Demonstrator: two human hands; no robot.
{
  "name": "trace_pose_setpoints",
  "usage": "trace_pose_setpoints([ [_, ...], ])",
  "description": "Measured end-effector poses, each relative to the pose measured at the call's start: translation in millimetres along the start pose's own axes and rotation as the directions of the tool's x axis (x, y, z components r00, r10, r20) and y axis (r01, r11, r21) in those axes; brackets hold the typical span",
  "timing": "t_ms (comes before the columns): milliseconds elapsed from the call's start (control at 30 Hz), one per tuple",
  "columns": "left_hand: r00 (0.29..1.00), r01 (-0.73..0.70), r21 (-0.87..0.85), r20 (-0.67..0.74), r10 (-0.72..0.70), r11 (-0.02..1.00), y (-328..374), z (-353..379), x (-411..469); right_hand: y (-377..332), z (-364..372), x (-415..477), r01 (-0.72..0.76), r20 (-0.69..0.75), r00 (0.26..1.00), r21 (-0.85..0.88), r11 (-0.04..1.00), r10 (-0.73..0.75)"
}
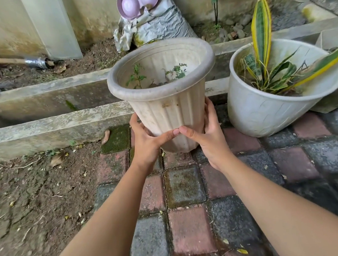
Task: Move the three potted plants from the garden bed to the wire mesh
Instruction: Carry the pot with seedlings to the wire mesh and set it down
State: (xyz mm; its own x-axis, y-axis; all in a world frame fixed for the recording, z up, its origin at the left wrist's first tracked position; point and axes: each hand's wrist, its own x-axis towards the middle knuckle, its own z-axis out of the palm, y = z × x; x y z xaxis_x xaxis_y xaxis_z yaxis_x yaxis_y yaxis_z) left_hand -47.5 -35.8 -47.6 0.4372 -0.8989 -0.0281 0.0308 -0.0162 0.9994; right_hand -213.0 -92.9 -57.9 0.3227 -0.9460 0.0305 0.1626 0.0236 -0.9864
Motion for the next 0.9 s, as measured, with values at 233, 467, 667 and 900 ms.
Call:
trace_pose_setpoints([
  [233,0.990,-0.134,-0.066,-0.048,0.131,0.989,26.1,5.2,-10.0,-26.1,10.0,-5.0,0.098,-0.037,0.994,-0.002,0.995,-0.098],
  [467,0.960,-0.276,-0.012,-0.057,0.275,0.961,75.8,3.6,1.1,-70.0,25.4,7.5,0.205,-0.030,0.979,0.050,0.978,-0.204],
  [667,0.936,-0.336,-0.023,-0.123,0.331,0.942,113.0,2.9,9.4,-106.9,34.9,22.8,0.275,0.014,0.961,0.071,0.959,-0.276],
  [900,0.906,-0.404,-0.082,-0.170,0.387,0.911,166.1,5.2,16.4,-154.4,54.0,41.2,0.399,0.000,0.916,0.092,0.912,-0.401],
])
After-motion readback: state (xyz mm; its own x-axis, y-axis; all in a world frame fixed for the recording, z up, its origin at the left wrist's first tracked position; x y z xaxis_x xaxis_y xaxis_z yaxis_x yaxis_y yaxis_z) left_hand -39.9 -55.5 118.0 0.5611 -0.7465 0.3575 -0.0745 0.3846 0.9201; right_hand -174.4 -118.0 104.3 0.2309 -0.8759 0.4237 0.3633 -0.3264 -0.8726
